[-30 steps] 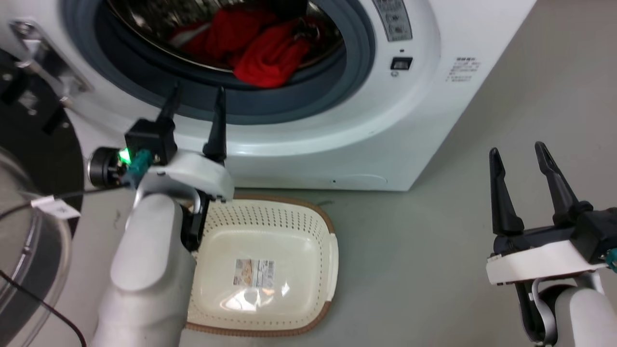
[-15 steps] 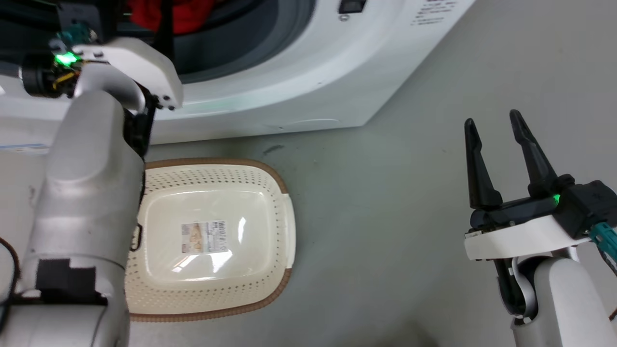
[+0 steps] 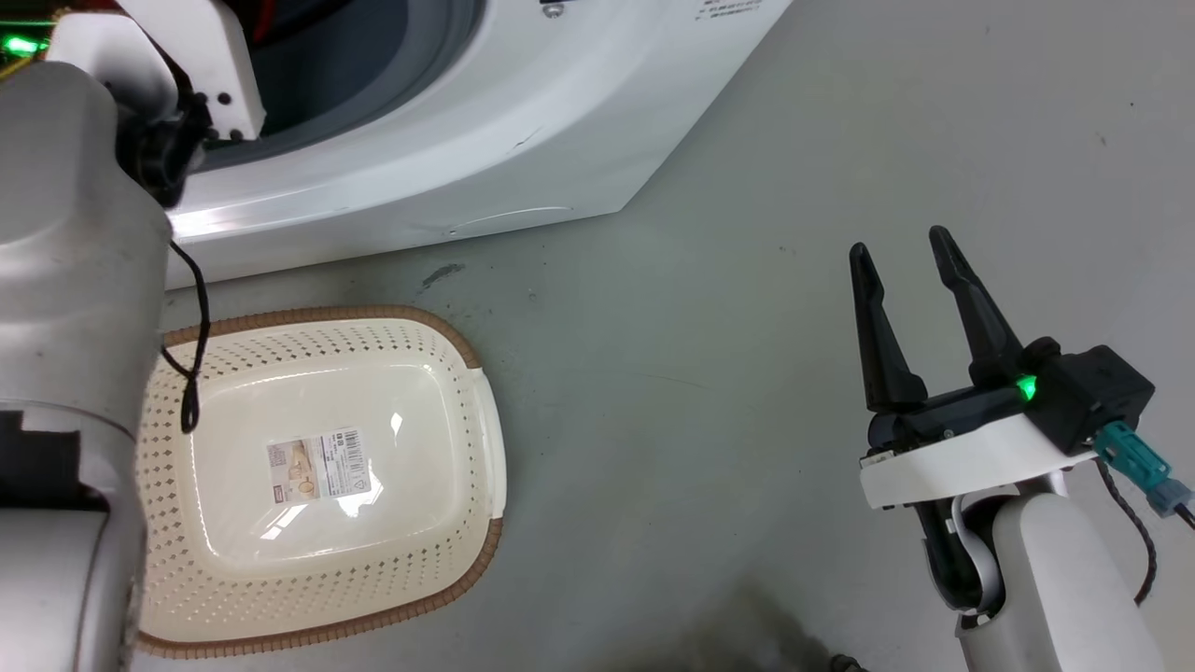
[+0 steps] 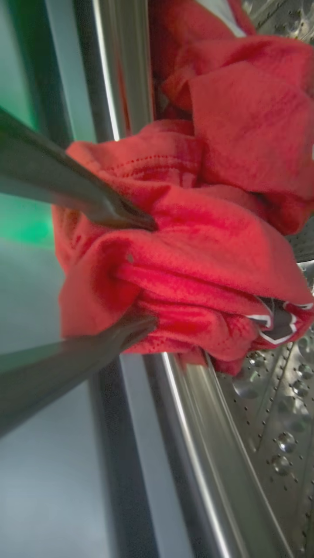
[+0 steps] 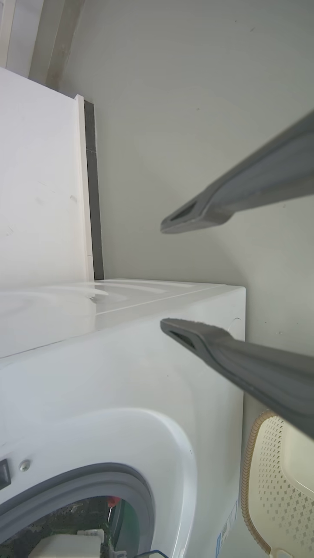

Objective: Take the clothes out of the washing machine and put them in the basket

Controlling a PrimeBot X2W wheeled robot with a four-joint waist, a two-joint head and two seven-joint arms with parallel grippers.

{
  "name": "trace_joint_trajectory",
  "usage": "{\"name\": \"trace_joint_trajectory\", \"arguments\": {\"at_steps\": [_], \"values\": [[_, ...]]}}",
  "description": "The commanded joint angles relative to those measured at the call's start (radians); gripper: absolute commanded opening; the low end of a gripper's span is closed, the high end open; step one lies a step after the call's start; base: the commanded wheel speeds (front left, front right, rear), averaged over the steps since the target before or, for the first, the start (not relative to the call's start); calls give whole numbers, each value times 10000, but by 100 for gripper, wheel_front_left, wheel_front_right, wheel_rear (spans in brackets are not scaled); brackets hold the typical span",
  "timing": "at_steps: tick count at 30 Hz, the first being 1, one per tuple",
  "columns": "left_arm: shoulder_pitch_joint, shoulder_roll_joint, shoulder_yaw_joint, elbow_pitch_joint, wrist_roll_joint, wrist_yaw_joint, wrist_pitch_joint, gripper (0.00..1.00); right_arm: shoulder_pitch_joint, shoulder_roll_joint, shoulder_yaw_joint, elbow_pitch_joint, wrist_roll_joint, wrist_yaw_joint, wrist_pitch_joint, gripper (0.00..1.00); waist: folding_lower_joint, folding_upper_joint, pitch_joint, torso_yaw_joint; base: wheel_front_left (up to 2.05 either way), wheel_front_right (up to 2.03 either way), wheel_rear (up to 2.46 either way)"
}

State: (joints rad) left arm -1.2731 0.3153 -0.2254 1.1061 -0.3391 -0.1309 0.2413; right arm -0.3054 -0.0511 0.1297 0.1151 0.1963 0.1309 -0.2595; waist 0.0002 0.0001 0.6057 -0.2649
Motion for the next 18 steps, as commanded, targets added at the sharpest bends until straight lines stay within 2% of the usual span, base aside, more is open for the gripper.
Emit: {"name": "trace_joint_trajectory", "arguments": {"at_steps": [1, 2, 3, 4, 6, 7, 10, 13, 18], "values": [[-171, 192, -176, 139, -245, 8, 692, 86, -173, 16, 77, 103, 72, -3, -55, 100, -2, -1, -4, -57, 0, 0, 0], [-198, 224, -239, 116, -390, 8, 931, 70, -196, 16, 111, 139, 105, -3, -60, 100, -2, -1, -2, -80, 0, 0, 0], [-198, 224, -239, 116, -390, 8, 931, 70, -196, 16, 111, 139, 105, -3, -60, 100, -2, -1, -2, -80, 0, 0, 0], [-259, 285, -273, 123, -533, 8, 1196, 45, -219, 16, 145, 175, 147, -3, -64, 100, -2, -1, -2, -101, 0, 0, 0], [-237, 362, -409, 224, -732, 6, 1810, 21, -249, 15, 199, 242, 90, -3, -69, 100, -2, -1, -19, -134, 0, 0, 0], [-226, 400, -419, 222, -837, 6, 1984, 0, -261, 15, 206, 249, 70, -5, -70, 100, -2, -1, -23, -147, 0, 0, 0], [-195, 505, -449, 113, -1059, 5, 2190, 0, -288, 15, 253, 270, 95, -5, -73, 100, -2, -1, -41, -177, 0, 0, 0], [-92, 634, -488, -68, -1061, 5, 1860, 0, -292, 15, 247, 301, 128, -5, -73, 100, -2, -1, -90, -175, 0, 0, 0], [416, 611, -594, -571, -907, 35, 169, 0, -252, 15, 139, 400, 94, -3, -65, 100, -2, -1, -427, -17, 0, 0, 0]]}}
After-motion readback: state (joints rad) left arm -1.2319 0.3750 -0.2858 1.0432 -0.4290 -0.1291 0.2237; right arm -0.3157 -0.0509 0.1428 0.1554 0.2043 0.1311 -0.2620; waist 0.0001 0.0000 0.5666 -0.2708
